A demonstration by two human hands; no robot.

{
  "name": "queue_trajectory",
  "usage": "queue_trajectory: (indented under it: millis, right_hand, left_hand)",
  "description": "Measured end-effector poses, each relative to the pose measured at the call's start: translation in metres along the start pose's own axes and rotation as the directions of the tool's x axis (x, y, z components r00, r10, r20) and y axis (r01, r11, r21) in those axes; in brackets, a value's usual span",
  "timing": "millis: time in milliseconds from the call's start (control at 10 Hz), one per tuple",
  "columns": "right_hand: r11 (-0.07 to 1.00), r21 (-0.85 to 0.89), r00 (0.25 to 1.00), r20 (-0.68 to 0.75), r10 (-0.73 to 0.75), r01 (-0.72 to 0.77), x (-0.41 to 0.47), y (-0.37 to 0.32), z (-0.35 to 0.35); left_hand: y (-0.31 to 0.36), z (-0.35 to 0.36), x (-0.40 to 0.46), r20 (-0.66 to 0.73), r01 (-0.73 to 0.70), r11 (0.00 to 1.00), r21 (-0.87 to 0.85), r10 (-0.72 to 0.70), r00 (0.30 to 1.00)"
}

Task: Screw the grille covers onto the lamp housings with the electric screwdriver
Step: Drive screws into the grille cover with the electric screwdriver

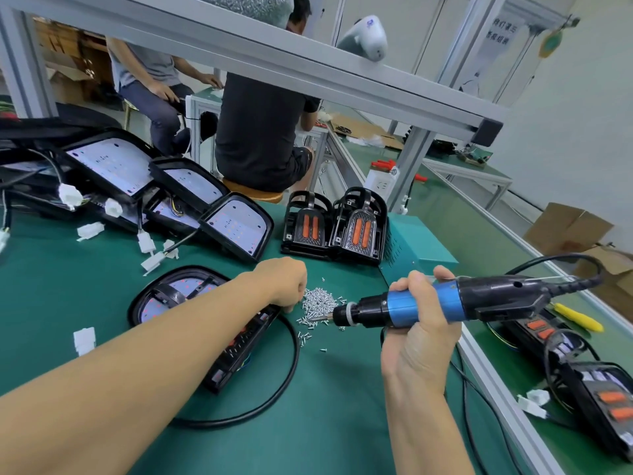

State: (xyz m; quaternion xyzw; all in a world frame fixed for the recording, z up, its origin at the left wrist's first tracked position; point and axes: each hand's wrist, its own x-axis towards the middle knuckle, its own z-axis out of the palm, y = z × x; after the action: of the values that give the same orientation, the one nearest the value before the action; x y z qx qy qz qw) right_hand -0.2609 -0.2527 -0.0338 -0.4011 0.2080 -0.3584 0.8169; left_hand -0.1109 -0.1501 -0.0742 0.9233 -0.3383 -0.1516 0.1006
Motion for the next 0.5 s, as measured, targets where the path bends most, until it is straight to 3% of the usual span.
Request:
queue_trajectory:
  millis: [200, 500]
  right_hand:
    - [0.959, 0.098, 0.964, -0.032, -0.263, 0.265, 0.007, 0.015, -0.003]
    - [0.971, 0.021, 0.971, -0.039, -0.236, 0.237, 0.034, 0.043, 0.002]
  left_hand:
    - [0.001, 0.003, 0.002, -0.004, 0.054, 0.998, -0.032, -0.054, 0.999]
    - [-0.003, 0.004, 0.008, -0.021, 0.08, 0.994, -0.076, -0.081, 0.996]
